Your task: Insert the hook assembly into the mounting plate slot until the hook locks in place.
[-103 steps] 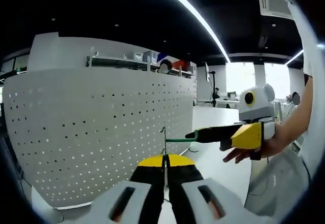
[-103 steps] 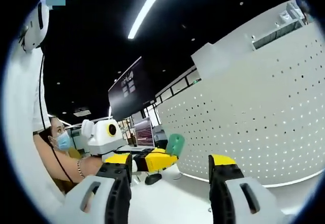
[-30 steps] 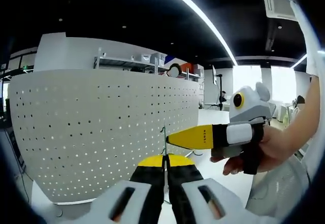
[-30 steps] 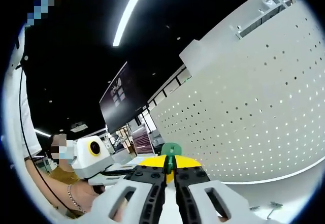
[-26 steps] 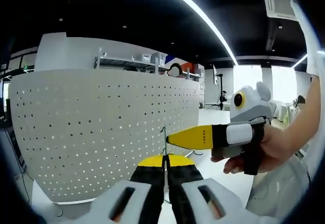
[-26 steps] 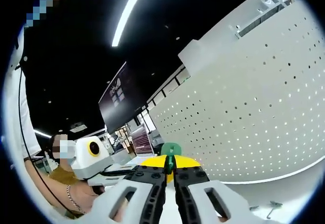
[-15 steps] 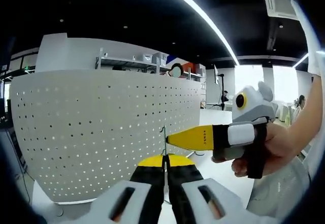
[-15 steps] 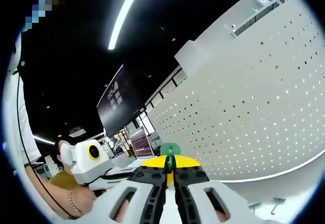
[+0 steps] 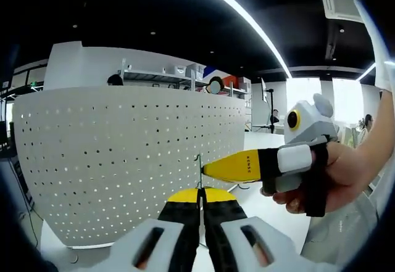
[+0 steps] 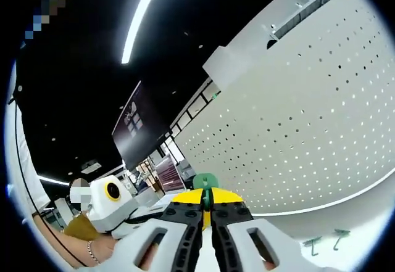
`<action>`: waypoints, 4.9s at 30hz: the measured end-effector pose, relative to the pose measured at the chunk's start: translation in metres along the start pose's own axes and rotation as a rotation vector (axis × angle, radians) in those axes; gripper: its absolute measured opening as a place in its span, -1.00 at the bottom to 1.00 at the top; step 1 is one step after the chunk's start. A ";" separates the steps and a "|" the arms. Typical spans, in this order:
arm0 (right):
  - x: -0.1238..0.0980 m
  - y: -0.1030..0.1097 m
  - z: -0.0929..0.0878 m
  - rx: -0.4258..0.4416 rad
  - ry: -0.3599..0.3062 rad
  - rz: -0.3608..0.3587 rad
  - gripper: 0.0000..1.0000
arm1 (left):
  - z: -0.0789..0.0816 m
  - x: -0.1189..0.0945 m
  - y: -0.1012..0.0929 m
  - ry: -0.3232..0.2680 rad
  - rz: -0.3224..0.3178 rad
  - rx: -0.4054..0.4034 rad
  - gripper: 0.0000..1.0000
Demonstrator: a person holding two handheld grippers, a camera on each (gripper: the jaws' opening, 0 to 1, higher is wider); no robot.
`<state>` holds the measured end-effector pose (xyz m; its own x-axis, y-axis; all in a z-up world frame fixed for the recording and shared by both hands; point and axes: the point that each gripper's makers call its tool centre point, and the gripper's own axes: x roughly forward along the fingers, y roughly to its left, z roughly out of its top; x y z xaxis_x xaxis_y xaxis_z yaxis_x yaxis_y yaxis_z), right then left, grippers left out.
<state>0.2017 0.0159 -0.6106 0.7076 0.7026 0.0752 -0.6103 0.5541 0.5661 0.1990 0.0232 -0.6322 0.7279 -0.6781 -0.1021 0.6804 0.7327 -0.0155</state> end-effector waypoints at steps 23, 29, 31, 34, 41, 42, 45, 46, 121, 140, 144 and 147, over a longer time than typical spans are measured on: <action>0.000 -0.002 0.001 -0.031 0.007 -0.013 -1.00 | -0.008 0.002 0.002 0.039 0.018 -0.006 -0.56; -0.001 -0.003 0.000 -0.031 0.013 -0.014 -1.00 | -0.017 0.003 0.003 0.077 0.018 -0.031 -0.07; -0.001 -0.003 -0.001 -0.034 0.017 -0.015 -1.00 | -0.019 0.004 0.003 0.083 0.014 -0.037 0.03; -0.001 -0.003 -0.002 -0.033 0.020 -0.014 -1.00 | -0.023 0.005 0.003 0.093 0.021 -0.032 0.32; -0.001 -0.002 -0.003 -0.030 0.022 -0.012 -1.00 | -0.030 0.007 0.004 0.121 0.035 -0.036 0.72; -0.001 -0.002 -0.003 -0.032 0.023 -0.013 -1.00 | -0.033 0.007 0.001 0.135 0.022 -0.045 0.71; -0.001 -0.002 -0.003 -0.029 0.023 -0.012 -1.00 | -0.034 0.006 0.002 0.137 0.028 -0.043 0.74; 0.000 -0.002 -0.003 -0.031 0.023 -0.013 -1.00 | -0.034 0.006 0.003 0.137 0.031 -0.046 0.75; 0.046 -0.067 0.107 -0.465 -0.060 -0.377 -1.00 | -0.053 -0.003 0.010 0.138 0.040 -0.127 0.61; 0.077 -0.075 0.123 -0.500 -0.124 -0.410 -1.00 | -0.057 -0.009 0.016 0.142 0.039 -0.143 0.60; 0.080 -0.079 0.124 -0.506 -0.121 -0.417 -1.00 | -0.058 -0.010 0.018 0.146 0.041 -0.146 0.59; 0.085 -0.078 0.125 -0.520 -0.120 -0.415 -1.00 | -0.059 -0.010 0.021 0.146 0.045 -0.150 0.59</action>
<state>0.3540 -0.0239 -0.5459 0.9367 0.3473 0.0442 -0.3501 0.9313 0.1011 0.2013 0.0487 -0.6904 0.7294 -0.6371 -0.2491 0.6196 0.7696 -0.1541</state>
